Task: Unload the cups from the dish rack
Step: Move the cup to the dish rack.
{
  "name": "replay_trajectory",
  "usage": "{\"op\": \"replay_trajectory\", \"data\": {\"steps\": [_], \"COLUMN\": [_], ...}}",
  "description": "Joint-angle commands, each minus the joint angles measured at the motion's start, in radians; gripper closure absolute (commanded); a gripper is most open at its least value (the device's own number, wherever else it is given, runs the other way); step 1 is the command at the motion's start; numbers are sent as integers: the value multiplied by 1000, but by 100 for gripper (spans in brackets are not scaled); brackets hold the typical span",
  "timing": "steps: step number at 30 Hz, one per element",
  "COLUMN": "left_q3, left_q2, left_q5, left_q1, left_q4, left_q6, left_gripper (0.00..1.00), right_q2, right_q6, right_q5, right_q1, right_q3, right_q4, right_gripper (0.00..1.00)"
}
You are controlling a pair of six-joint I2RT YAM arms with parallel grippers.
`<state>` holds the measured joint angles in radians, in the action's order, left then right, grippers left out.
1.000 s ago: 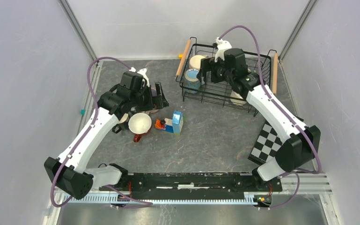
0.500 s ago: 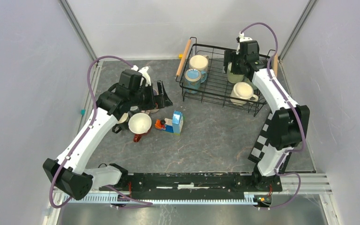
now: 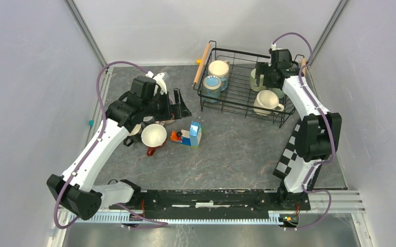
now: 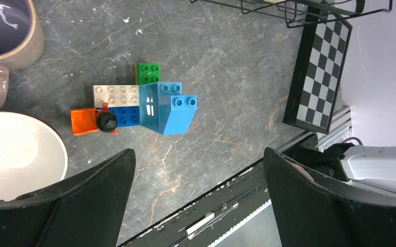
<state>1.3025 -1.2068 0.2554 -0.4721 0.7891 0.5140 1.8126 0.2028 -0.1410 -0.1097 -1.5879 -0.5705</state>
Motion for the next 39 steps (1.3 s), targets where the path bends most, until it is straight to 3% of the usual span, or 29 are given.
{"op": "replay_trajectory", "data": {"steps": [1, 7, 20, 30, 39], "left_q3": [9, 3, -12, -16, -17], "left_q2": [22, 35, 47, 36, 33], "left_q5": [34, 29, 30, 30, 31], "left_q1": [-4, -3, -4, -3, -4], "left_q4": [-41, -43, -39, -39, -39], "left_q6": [-66, -68, -74, -72, -73], "left_gripper": [0, 0, 0, 0, 0], "right_q2": [31, 193, 330, 296, 322], "right_q6": [-22, -14, -32, 70, 125], "right_q5": [56, 76, 202, 279, 271], "right_q1": [17, 20, 92, 90, 76], "right_q3": [-105, -304, -466, -293, -283], "right_q4": [37, -23, 40, 113, 146], "right_gripper": [2, 2, 2, 2, 2]}}
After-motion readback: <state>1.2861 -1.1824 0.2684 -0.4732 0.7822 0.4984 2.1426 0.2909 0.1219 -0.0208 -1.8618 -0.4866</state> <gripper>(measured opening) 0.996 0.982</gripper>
